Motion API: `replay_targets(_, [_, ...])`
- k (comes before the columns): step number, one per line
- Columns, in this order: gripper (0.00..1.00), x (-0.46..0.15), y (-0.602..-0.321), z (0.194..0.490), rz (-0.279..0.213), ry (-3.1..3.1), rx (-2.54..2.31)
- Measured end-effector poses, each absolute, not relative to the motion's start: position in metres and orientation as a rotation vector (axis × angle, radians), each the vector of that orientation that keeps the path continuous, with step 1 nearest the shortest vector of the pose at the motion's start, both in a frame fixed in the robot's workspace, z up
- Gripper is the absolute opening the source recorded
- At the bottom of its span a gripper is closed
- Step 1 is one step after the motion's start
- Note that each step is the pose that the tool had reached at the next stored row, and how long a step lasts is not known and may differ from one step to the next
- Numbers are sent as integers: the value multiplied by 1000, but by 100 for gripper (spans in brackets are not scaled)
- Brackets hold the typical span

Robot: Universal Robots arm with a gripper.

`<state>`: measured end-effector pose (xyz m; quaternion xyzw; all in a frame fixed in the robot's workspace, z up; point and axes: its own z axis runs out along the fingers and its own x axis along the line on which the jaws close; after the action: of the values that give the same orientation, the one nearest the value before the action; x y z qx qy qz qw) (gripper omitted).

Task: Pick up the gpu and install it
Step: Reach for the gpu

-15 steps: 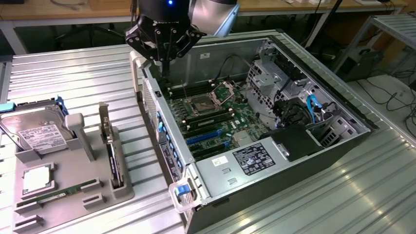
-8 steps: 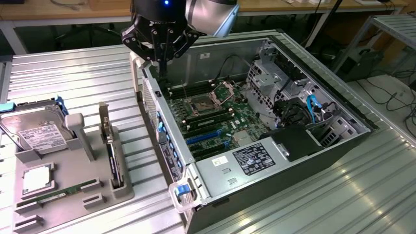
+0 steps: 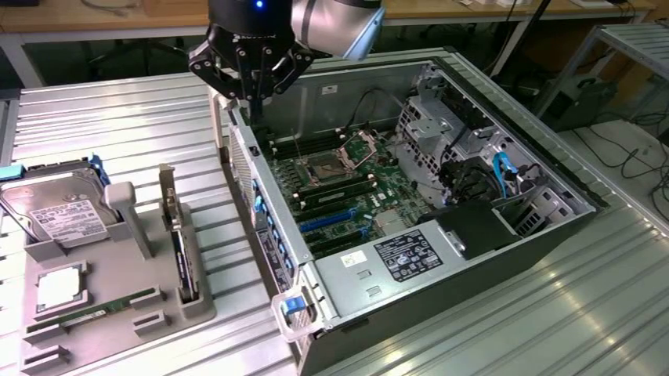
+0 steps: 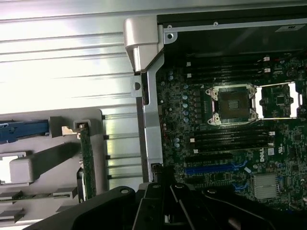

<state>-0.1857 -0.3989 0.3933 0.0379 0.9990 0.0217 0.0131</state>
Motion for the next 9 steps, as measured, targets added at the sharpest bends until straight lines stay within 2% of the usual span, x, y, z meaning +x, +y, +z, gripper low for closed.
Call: replay_targets(9, [11, -193, -399, 393, 68, 3112, 118])
